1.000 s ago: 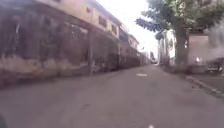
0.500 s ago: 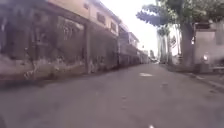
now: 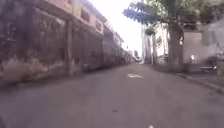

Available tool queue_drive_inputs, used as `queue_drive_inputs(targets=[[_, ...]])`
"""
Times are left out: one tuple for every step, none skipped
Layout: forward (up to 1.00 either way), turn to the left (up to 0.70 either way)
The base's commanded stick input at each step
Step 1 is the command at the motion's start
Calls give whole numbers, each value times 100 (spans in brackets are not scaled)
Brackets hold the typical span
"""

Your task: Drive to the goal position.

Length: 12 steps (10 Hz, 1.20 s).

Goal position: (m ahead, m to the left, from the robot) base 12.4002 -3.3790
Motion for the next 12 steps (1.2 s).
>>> queue_drive_inputs(targets=[[100,0],[100,0],[100,0],[100,0],[100,0],[100,0],[100,0],[100,0],[100,0],[100,0],[100,0],[100,-27]])
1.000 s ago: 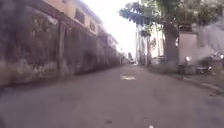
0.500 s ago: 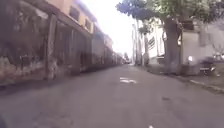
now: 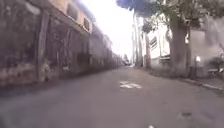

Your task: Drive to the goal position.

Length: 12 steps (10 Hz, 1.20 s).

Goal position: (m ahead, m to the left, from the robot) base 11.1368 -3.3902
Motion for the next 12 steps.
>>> queue_drive_inputs(targets=[[100,-27],[100,-27],[100,-27],[100,-27],[100,-27],[100,-27],[100,-27],[100,-27],[100,-27],[100,-27],[100,0],[100,0]])
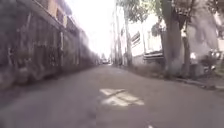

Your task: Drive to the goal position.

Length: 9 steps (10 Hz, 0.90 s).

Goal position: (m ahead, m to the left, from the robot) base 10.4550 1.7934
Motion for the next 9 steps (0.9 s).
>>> queue_drive_inputs(targets=[[100,0],[100,0],[100,0],[100,0],[100,0],[100,17],[100,27],[100,27],[100,0]])
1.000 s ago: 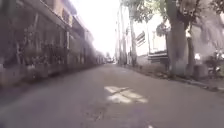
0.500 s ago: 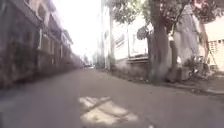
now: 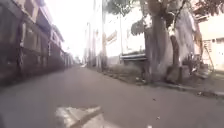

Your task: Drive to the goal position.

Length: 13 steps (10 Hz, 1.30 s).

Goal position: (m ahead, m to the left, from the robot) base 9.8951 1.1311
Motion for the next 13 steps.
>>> queue_drive_inputs(targets=[[100,0],[100,0],[100,0],[100,0],[100,0],[100,0],[100,0],[100,0],[100,0],[100,0],[100,0],[100,27],[100,27]])
